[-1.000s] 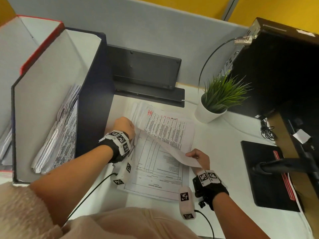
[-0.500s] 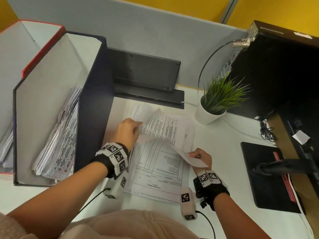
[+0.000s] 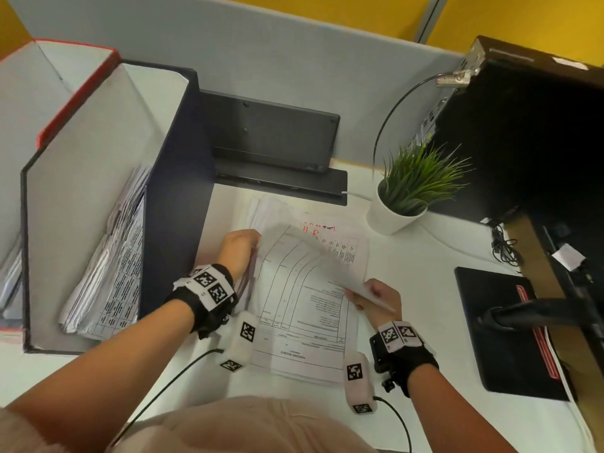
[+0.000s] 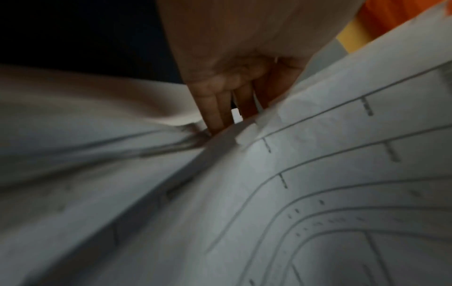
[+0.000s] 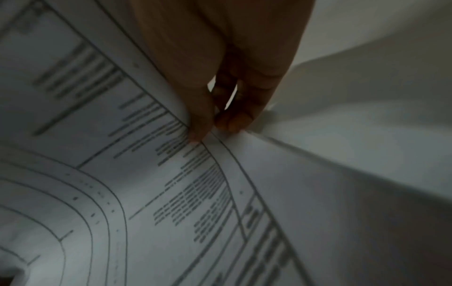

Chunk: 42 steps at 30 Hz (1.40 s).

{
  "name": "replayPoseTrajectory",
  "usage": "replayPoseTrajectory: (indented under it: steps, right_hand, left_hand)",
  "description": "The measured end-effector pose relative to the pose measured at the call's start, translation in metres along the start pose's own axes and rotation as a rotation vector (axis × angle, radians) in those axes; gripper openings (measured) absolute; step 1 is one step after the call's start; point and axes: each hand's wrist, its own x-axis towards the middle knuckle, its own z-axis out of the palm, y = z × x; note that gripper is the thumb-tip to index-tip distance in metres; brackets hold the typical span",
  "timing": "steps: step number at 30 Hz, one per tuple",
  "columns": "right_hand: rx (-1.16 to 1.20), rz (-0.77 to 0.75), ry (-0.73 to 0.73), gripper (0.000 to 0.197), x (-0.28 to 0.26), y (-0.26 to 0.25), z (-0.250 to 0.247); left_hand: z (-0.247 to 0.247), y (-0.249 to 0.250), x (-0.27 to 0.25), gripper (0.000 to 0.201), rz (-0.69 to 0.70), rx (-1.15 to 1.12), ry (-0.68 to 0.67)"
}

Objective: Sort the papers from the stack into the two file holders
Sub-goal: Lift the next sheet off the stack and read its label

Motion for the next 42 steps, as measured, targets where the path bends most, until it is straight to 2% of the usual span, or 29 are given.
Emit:
replayPoseTrajectory:
  steps: [2, 4, 6, 9, 13, 16, 19, 21, 23, 24, 26, 27, 28, 29, 31, 32, 33, 36, 38, 40, 42]
  right_hand:
    - [0.257, 0.091, -0.006, 0.055, 0.0, -0.001, 0.0]
    - [0.434, 0.183, -0.016, 0.063, -0.001, -0.003, 0.0]
    - [0.484, 0.228, -0.041, 0.062, -0.003, -0.006, 0.002]
    - [0.509, 0.272, -0.05, 0.057, -0.003, -0.003, 0.002]
    - [0.409, 0.169, 0.02, 0.06, -0.002, 0.001, 0.003]
    - [0.415, 0.096, 0.042, 0.057, -0.006, 0.0, 0.006]
    - [0.511, 0.214, 0.039, 0.055, -0.002, 0.0, 0.006]
    - [0.546, 0.298, 0.02, 0.051, 0.002, -0.001, 0.005]
    - [0.569, 0.338, 0.041, 0.049, 0.005, 0.001, 0.004]
    - [0.561, 0.337, 0.057, 0.051, 0.006, -0.001, 0.003]
    - [0.466, 0.253, 0.106, 0.053, 0.006, 0.0, 0.0]
    - [0.288, 0.18, 0.125, 0.049, 0.006, 0.001, -0.001]
    - [0.116, 0.104, 0.124, 0.035, 0.004, 0.0, -0.001]
    - [0.035, 0.021, 0.114, 0.027, 0.002, 0.0, 0.0]
    - [0.053, -0.044, 0.074, 0.055, 0.001, 0.006, -0.002]
    - [0.059, -0.039, 0.05, 0.061, 0.002, 0.005, -0.003]
    - [0.03, -0.025, 0.037, 0.058, 0.002, 0.004, -0.002]
    - [-0.116, -0.003, 0.03, 0.03, 0.002, 0.002, -0.002]
    - [-0.059, 0.01, 0.014, 0.008, 0.002, -0.001, -0.002]
    - [0.171, 0.092, 0.01, 0.049, 0.003, -0.001, -0.003]
    - [0.352, 0.223, 0.035, 0.061, 0.005, 0.0, -0.004]
  left_hand:
    - [-0.003, 0.0, 0.009, 0.021, 0.009, 0.146, 0.03]
    - [-0.006, -0.001, 0.017, 0.021, 0.029, 0.369, 0.051]
    - [-0.009, -0.002, 0.024, 0.027, 0.006, 0.591, 0.05]
    - [-0.011, 0.002, 0.028, 0.037, -0.073, 0.796, 0.045]
    - [-0.002, 0.004, 0.024, 0.042, -0.061, 0.971, 0.006]
    - [0.001, 0.003, 0.025, 0.032, -0.029, 0.968, -0.009]
    - [0.0, 0.0, 0.023, 0.024, 0.03, 0.911, -0.016]
    - [-0.003, -0.004, 0.02, 0.022, 0.067, 0.825, 0.012]
    - [-0.004, -0.008, 0.014, 0.017, 0.165, 0.735, 0.017]
    - [-0.004, -0.01, 0.009, 0.009, 0.225, 0.66, 0.014]
    - [-0.003, -0.011, -0.003, 0.013, 0.282, 0.463, -0.002]
    - [-0.002, -0.012, -0.008, 0.018, 0.285, 0.37, -0.014]
    - [-0.002, -0.012, -0.012, 0.023, 0.276, 0.303, -0.026]
    - [-0.002, -0.012, -0.014, 0.027, 0.262, 0.258, -0.038]
    - [-0.004, -0.013, -0.017, 0.031, 0.226, 0.199, -0.058]
    - [-0.005, -0.013, -0.017, 0.032, 0.205, 0.181, -0.064]
    - [-0.007, -0.013, -0.016, 0.034, 0.18, 0.167, -0.073]
    - [-0.009, -0.012, -0.01, 0.034, 0.082, 0.133, -0.098]
    - [-0.01, -0.009, -0.002, 0.026, 0.033, 0.137, -0.056]
    - [-0.01, -0.007, 0.006, 0.019, 0.043, 0.235, 0.024]
    - [-0.01, -0.006, 0.013, 0.014, 0.066, 0.469, 0.077]
